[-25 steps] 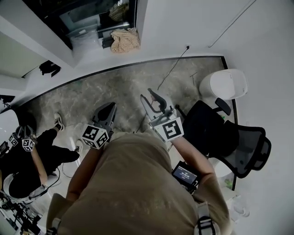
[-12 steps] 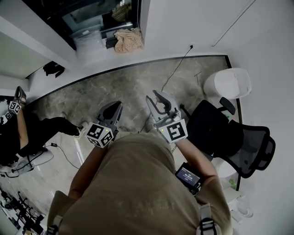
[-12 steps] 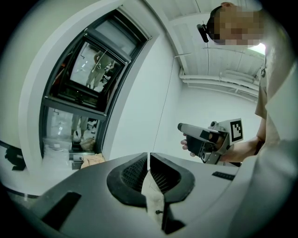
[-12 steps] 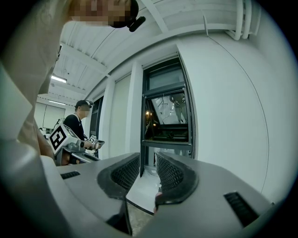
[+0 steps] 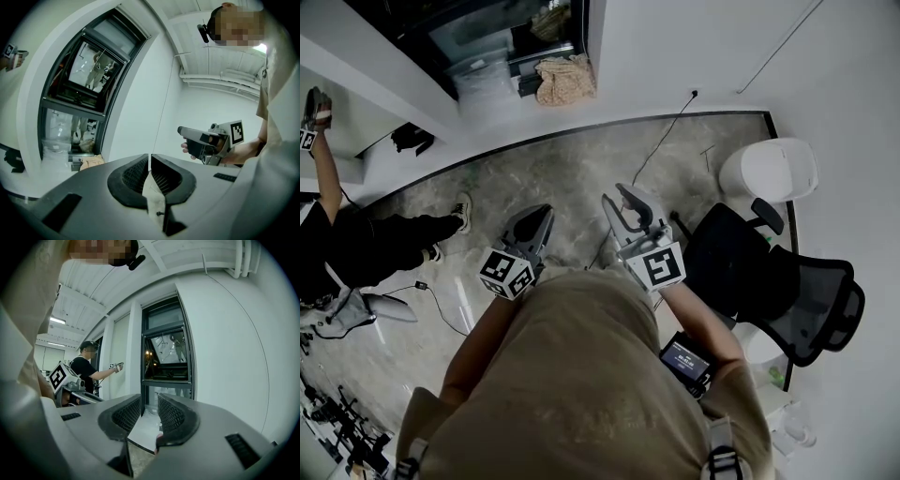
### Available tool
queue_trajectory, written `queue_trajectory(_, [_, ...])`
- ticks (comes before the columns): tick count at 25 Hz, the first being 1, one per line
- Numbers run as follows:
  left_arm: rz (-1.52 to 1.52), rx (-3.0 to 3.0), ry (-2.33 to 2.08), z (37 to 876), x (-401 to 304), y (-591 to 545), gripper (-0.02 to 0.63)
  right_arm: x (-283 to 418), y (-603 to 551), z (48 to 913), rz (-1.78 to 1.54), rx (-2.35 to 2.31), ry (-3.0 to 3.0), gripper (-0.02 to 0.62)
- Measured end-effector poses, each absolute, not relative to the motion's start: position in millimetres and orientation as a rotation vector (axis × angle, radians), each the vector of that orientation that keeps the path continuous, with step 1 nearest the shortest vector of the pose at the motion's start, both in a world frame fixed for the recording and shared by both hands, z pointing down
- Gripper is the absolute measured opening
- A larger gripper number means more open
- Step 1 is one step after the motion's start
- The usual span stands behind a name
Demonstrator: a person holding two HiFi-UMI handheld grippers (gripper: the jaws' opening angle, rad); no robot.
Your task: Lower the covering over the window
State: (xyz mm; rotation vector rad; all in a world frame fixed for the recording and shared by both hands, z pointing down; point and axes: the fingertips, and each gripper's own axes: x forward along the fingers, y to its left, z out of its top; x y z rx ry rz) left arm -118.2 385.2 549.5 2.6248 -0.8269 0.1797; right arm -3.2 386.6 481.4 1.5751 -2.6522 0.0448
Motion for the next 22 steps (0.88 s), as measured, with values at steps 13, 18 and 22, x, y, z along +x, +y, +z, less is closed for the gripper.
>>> queue_trajectory(13, [0.167,2.606,-0.854,554.3,-83.4,391.5,0.015,23.3,390.9,496.3,0.054,1.428,-2.625,0.046])
queue_trajectory(18, [0.164,2.607,-0.862,553.9,-56.5,396.4,0.015,49.3,392.7,500.0,0.157,1.423,-2.676,0.041])
queue_trajectory(22, [0.146,2.597,-0.87,556.5,-40.5,396.7,0.015,67.5,390.7,503.1,0.225,1.407,-2.702,0.041])
